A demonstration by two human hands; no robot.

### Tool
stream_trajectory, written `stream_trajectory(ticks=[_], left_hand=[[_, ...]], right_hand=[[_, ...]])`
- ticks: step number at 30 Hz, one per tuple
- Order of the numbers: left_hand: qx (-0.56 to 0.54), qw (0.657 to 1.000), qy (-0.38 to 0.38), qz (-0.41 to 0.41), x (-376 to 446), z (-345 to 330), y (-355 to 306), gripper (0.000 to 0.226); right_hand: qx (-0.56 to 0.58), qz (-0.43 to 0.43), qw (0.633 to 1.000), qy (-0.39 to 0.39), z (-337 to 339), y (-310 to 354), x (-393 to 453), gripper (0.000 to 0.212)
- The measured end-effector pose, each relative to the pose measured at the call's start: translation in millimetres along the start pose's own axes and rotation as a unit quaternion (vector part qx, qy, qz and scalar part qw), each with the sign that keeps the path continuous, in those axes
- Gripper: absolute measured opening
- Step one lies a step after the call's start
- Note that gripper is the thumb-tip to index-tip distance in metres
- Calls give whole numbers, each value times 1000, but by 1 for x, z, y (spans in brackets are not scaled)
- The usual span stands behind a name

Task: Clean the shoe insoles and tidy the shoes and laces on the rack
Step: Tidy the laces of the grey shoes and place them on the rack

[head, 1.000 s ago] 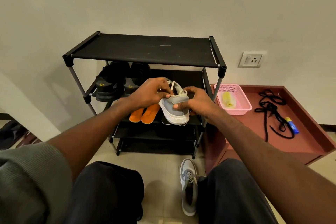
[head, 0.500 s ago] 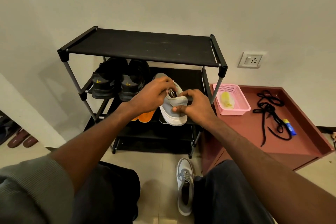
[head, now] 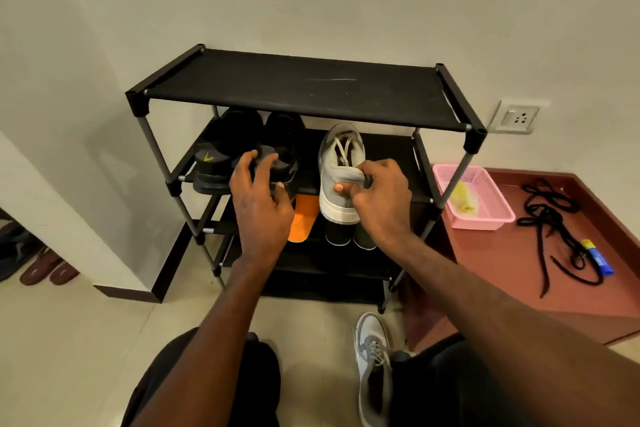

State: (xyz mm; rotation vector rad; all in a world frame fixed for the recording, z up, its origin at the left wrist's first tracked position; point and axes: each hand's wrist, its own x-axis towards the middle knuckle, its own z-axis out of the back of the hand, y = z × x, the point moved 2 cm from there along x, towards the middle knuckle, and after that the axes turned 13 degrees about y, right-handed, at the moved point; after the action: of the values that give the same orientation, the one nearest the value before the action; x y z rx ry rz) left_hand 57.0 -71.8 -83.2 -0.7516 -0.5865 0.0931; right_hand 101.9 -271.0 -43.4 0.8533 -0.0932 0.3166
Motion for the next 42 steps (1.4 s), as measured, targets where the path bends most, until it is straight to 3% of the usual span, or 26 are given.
stream_trajectory(ticks=[8,26,32,38,42], left_hand=[[-48,998,10,-27,12,3,18,53],[-63,997,30,-21,6,-10,21,66],[-62,997,38,-19,6,-9,23,68],[-36,997,58,-19,3,-7,23,70],[3,999,-5,-52,-8,-6,2,59]], right_hand=[[-14,-23,1000,-13,-38,27,55,20],[16,35,999,22,-40,8,57,21],[-26,53,998,38,-40,6,58,28],[-53,4,997,55,-28,-7,44,65],[-2,2,1000,-3,-24,-34,-13,56]])
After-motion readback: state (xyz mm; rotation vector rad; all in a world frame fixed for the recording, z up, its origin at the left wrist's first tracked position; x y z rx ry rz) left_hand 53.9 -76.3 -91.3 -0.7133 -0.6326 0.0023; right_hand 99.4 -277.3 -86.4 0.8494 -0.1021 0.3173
